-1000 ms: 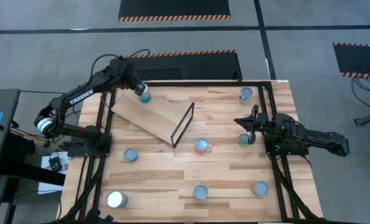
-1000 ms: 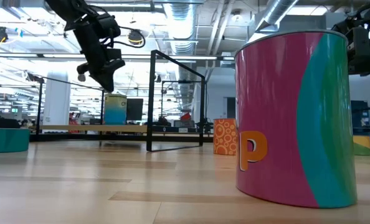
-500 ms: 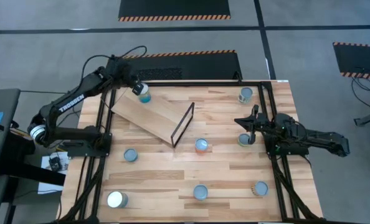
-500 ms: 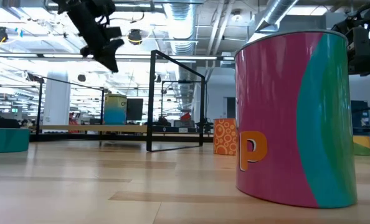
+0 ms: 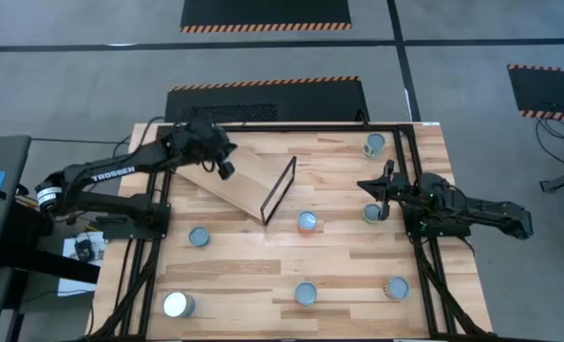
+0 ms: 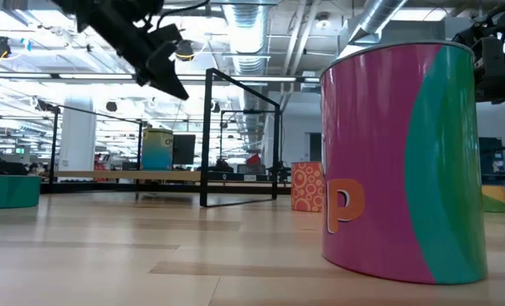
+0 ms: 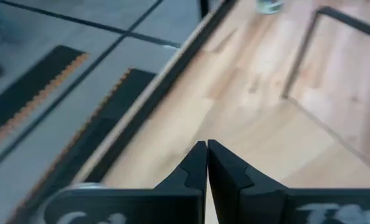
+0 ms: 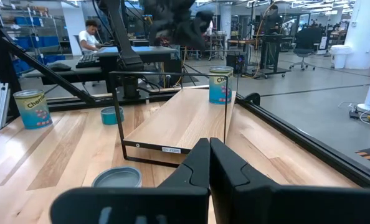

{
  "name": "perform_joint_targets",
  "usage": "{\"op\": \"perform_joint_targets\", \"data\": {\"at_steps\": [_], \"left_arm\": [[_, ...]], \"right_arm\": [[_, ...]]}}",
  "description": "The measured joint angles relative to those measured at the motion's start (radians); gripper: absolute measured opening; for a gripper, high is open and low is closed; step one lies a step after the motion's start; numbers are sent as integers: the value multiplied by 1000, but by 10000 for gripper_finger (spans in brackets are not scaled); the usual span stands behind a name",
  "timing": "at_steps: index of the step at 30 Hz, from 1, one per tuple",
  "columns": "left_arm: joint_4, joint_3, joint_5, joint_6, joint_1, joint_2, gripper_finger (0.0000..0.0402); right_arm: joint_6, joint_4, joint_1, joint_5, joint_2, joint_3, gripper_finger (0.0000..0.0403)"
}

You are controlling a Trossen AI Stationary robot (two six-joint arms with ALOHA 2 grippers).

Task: Pick and place cans onto a shelf
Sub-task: Put the canned carrots on the shelf

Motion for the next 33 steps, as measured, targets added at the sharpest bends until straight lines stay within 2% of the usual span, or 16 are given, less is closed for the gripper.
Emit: {"op": "perform_joint_targets", "data": {"at_steps": [3, 6, 13, 33], "left_arm": [[107, -73, 51, -34, -13, -5, 2], [197, -132, 59, -54, -21, -5, 2], [345, -204, 98, -58, -24, -11, 2], [492, -209, 95, -139, -25, -10, 2]], "right_arm": [[0, 0, 0, 0, 0, 0, 17], [0, 0, 0, 0, 0, 0, 17], [0, 0, 0, 0, 0, 0, 17], [0, 0, 0, 0, 0, 0, 17]]}}
